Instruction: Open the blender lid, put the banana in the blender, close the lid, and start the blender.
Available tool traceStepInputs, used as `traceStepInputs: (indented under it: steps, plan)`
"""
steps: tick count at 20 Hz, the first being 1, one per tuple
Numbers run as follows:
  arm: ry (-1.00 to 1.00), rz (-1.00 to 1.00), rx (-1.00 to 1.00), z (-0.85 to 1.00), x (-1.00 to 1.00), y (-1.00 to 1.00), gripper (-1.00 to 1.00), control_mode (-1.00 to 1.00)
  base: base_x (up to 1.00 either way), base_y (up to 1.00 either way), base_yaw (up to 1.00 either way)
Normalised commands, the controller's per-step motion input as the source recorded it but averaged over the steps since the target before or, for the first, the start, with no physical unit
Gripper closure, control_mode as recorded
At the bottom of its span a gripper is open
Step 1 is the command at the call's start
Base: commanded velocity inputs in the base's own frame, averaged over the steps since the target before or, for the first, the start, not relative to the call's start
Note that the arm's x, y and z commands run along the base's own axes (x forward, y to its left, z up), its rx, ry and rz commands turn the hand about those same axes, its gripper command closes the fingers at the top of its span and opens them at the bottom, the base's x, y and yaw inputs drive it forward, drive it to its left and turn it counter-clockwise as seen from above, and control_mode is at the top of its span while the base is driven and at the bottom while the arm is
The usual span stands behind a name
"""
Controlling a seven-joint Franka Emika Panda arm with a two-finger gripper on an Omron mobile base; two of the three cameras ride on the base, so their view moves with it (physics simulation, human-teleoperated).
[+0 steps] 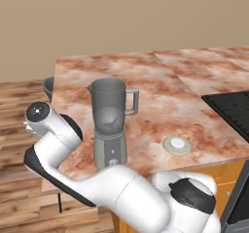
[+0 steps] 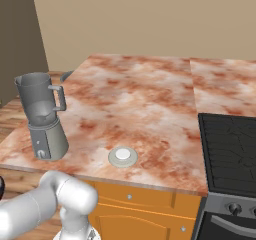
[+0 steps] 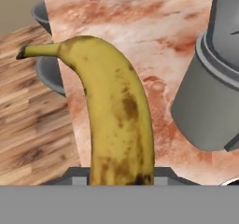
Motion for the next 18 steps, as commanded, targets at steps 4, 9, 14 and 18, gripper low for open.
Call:
traceStepInputs:
  steps: [4,9,14,18]
  plan:
    - [-0.05,0.00,0.00,1.00,-0.18,-0.01,1.00,-1.00,0.00,0.00,0.00]
    - [-0.02,0.00,0.00,1.00,-0.09,-0.15,1.00,-1.00,0.00,0.00,0.00]
    - [-0.07,0.00,0.00,0.92,-0.02,-0.28,1.00,-1.00,0.00,0.00,0.00]
    - [-0.06,0.00,0.00,0.56,0.02,-0.59,1.00,-1.00,0.00,0.00,0.00]
